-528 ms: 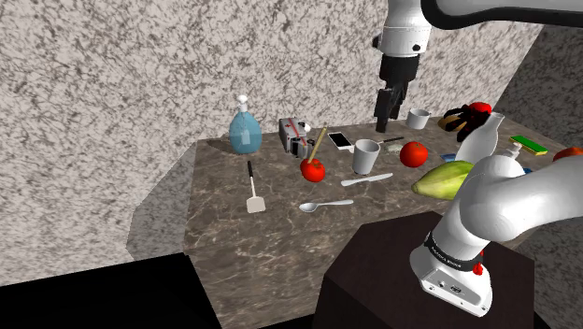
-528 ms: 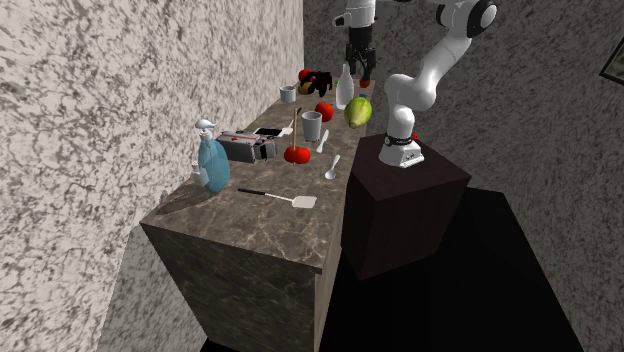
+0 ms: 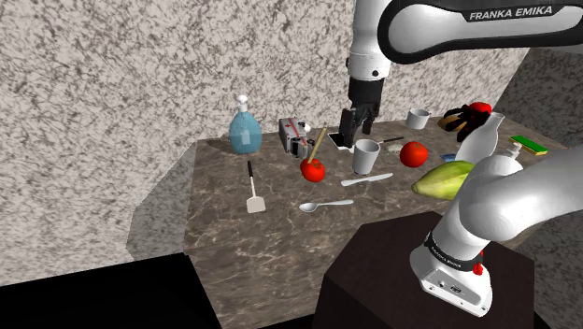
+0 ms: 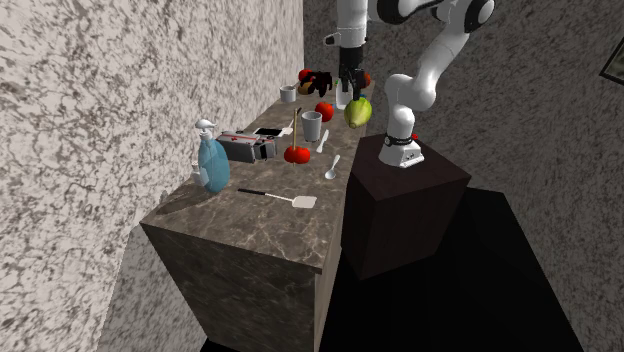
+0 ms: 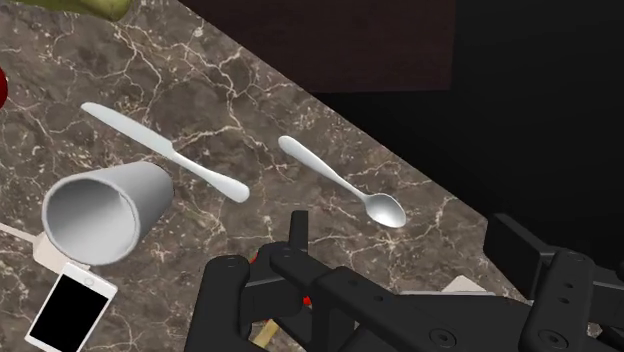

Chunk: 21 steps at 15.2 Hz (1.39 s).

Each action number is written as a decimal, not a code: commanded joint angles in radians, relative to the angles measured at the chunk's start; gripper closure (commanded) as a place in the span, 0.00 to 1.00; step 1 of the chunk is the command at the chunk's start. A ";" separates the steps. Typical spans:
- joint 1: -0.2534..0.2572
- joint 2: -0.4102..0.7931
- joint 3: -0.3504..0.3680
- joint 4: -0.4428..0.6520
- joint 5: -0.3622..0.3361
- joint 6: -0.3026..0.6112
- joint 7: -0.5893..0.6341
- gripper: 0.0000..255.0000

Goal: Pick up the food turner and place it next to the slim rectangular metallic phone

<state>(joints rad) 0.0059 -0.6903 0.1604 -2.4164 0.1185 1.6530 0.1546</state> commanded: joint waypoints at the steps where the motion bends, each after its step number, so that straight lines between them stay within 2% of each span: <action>1: -0.003 0.039 0.035 -0.011 0.018 0.064 0.057 0.00; 6: -0.025 0.195 0.113 0.006 0.032 0.229 0.190 0.00; 11: -0.055 0.376 0.184 0.061 0.005 0.377 0.333 0.00; 15: -0.079 0.535 0.228 0.132 -0.053 0.476 0.461 0.00; 21: -0.084 0.783 0.249 0.280 -0.191 0.577 0.668 0.00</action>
<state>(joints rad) -0.0790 0.0510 0.4083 -2.1662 -0.0469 2.2187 0.7847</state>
